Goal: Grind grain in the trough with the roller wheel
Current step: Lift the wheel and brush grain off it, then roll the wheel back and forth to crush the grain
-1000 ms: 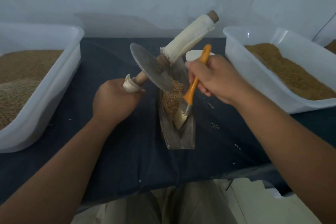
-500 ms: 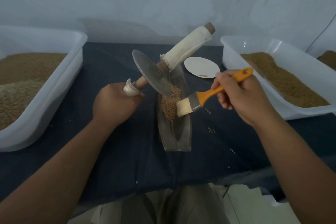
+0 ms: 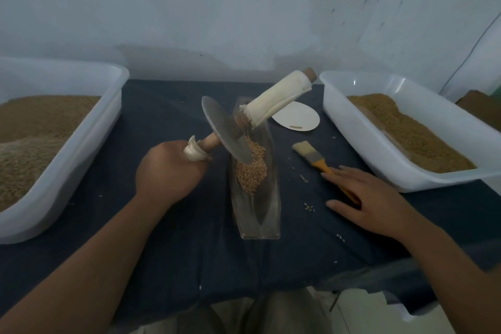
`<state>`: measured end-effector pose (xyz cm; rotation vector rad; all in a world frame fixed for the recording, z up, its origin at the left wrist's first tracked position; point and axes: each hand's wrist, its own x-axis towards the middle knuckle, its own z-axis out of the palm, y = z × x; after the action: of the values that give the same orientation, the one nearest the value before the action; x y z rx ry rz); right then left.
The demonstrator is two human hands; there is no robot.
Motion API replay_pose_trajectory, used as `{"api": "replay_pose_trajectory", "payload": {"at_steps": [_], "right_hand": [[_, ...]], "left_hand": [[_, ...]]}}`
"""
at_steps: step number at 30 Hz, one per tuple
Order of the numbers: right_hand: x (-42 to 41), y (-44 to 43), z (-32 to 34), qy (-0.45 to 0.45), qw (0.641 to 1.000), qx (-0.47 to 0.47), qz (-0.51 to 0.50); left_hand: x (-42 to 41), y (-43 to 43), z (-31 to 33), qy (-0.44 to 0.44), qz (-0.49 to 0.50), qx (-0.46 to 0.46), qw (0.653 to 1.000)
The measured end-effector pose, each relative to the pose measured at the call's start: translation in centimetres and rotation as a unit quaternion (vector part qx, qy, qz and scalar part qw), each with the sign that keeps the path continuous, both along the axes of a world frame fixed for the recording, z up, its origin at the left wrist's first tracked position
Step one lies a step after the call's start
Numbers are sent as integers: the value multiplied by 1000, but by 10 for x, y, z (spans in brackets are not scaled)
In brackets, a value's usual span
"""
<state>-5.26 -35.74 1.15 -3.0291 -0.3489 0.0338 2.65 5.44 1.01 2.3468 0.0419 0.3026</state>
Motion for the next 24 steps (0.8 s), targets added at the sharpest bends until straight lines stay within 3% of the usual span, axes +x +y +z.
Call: {"api": "replay_pose_trajectory", "payload": {"at_steps": [3, 5, 7, 9, 15, 19, 24], "right_hand": [[-7, 7, 10, 21, 999, -24, 5], [-10, 22, 28, -91, 995, 45, 12], [-7, 42, 51, -260, 957, 109, 68], [5, 65, 71, -331, 932, 86, 121], [52, 109, 81, -123, 985, -91, 74], [62, 112, 75, -167, 976, -104, 92], [76, 112, 63, -108, 990, -78, 44]], "left_hand": [[2, -1, -4, -9, 17, 34, 999], [4, -2, -7, -18, 24, 73, 997], [3, -3, -8, -28, 17, 106, 994], [3, -4, -7, -43, 12, 152, 987], [3, -7, 3, -90, -12, 294, 952], [10, -6, 11, -54, -56, 345, 935], [35, -5, 29, 8, -116, 371, 921]]}}
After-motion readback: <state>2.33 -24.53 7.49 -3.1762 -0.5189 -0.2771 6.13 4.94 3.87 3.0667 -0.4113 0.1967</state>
